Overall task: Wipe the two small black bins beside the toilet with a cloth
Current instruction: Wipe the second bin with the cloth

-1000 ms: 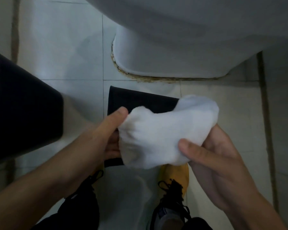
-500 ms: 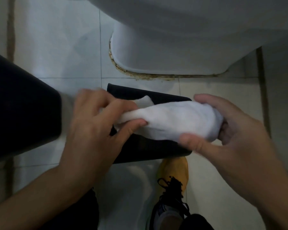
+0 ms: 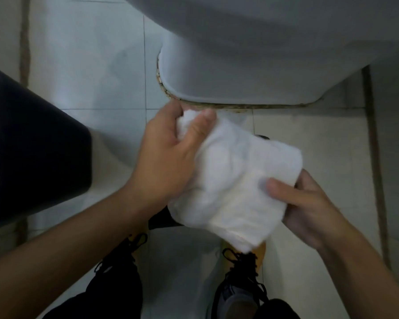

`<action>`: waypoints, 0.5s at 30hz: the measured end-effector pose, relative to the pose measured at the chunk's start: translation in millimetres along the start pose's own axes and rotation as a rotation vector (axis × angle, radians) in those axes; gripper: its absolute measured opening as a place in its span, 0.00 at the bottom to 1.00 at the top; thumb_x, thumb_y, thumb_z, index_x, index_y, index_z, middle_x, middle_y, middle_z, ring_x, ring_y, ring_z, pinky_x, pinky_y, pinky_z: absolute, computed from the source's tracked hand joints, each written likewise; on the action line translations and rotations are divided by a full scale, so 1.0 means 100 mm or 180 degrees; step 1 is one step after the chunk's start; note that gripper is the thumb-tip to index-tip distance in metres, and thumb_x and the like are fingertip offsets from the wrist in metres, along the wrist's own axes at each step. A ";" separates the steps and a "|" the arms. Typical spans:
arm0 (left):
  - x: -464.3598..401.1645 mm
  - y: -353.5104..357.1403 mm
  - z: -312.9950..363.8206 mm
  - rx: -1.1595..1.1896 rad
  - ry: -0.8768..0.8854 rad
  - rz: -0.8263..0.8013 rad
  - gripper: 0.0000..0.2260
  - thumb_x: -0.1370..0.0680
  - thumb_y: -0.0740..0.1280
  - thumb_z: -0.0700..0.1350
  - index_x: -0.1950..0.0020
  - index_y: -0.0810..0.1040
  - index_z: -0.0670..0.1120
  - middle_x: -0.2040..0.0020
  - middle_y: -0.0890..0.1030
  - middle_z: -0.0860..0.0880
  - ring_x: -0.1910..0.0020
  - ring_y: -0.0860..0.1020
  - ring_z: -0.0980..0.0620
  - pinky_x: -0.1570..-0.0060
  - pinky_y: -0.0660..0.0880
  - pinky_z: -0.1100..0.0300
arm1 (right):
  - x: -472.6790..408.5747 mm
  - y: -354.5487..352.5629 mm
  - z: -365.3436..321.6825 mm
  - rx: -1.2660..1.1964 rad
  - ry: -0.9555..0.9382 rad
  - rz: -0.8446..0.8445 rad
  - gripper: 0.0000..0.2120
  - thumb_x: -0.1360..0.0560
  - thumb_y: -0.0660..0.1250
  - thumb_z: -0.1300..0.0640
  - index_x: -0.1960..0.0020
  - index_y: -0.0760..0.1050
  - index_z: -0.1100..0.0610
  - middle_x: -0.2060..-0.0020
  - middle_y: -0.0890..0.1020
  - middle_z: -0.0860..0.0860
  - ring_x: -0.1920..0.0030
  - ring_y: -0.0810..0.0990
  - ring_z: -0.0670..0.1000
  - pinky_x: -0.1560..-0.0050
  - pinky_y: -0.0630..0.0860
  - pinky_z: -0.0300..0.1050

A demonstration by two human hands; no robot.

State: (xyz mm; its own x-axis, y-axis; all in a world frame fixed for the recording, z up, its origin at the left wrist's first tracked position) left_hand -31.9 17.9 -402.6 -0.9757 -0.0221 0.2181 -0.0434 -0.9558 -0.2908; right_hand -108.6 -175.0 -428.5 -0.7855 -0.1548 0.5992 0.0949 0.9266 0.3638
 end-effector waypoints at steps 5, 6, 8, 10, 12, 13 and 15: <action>0.17 -0.16 -0.41 -0.0061 0.0037 -0.0085 0.06 0.18 0.61 0.44 0.45 0.75 0.45 0.52 0.81 0.53 0.52 0.80 0.58 0.54 0.77 0.66 | 0.14 0.00 -0.36 0.0614 -0.0791 0.1077 0.16 0.42 0.80 0.59 0.55 0.83 0.54 0.59 0.87 0.52 0.59 0.86 0.51 0.65 0.81 0.42; 0.22 -0.27 -0.51 -0.0217 0.0001 0.0190 0.06 0.18 0.61 0.44 0.42 0.73 0.46 0.48 0.79 0.54 0.49 0.79 0.59 0.52 0.77 0.66 | 0.21 0.04 -0.50 0.1040 -0.1157 0.1317 0.13 0.39 0.79 0.55 0.56 0.82 0.50 0.61 0.86 0.49 0.60 0.86 0.48 0.66 0.80 0.39; 0.29 -0.42 -0.78 -0.0540 -0.0411 0.0558 0.09 0.18 0.60 0.47 0.38 0.69 0.50 0.45 0.75 0.55 0.48 0.76 0.62 0.54 0.75 0.68 | 0.28 0.21 -0.66 0.2206 -0.1735 0.1571 0.07 0.31 0.76 0.50 0.55 0.79 0.45 0.63 0.84 0.45 0.61 0.84 0.44 0.64 0.78 0.33; 0.32 -0.34 -1.06 -0.0371 -0.1111 0.0234 0.11 0.17 0.57 0.51 0.36 0.68 0.51 0.47 0.75 0.56 0.50 0.77 0.64 0.58 0.73 0.69 | 0.16 0.37 -0.51 0.2871 -0.1890 0.1498 0.07 0.27 0.73 0.54 0.52 0.77 0.49 0.62 0.81 0.43 0.61 0.82 0.43 0.64 0.77 0.33; 0.35 -0.17 -1.18 -0.0288 -0.1269 -0.0090 0.12 0.16 0.55 0.52 0.40 0.71 0.47 0.52 0.77 0.53 0.55 0.78 0.62 0.64 0.73 0.69 | -0.07 0.51 -0.22 0.3256 -0.1828 0.1334 0.07 0.26 0.73 0.54 0.51 0.76 0.52 0.63 0.80 0.45 0.64 0.80 0.44 0.64 0.78 0.41; 0.35 -0.12 -1.18 -0.0347 -0.1170 -0.0074 0.13 0.16 0.54 0.51 0.45 0.73 0.45 0.55 0.77 0.50 0.59 0.77 0.62 0.67 0.72 0.71 | -0.19 0.56 -0.04 0.3485 -0.1747 0.1202 0.08 0.26 0.72 0.52 0.50 0.76 0.53 0.63 0.80 0.47 0.64 0.79 0.45 0.64 0.78 0.42; 0.35 -0.09 -1.16 -0.0460 -0.0916 0.0106 0.13 0.16 0.54 0.48 0.52 0.73 0.43 0.60 0.76 0.47 0.66 0.75 0.62 0.70 0.70 0.71 | -0.37 0.63 0.29 0.4165 -0.1726 0.0902 0.16 0.28 0.69 0.46 0.44 0.77 0.53 0.57 0.81 0.48 0.55 0.79 0.49 0.56 0.76 0.44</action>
State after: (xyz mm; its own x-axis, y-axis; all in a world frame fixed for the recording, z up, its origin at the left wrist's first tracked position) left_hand -90.2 59.8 -500.0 -0.8772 -0.1542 0.4547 -0.0627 -0.9021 -0.4270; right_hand -91.0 -100.9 -448.2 -0.9948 -0.0448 0.0917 -0.1004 0.5929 -0.7990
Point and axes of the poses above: each hand's wrist, its own x-axis away from the middle knuckle, its own y-axis out of the palm, z = x × y, the point moved 6 cm from there along -x, towards the middle knuckle
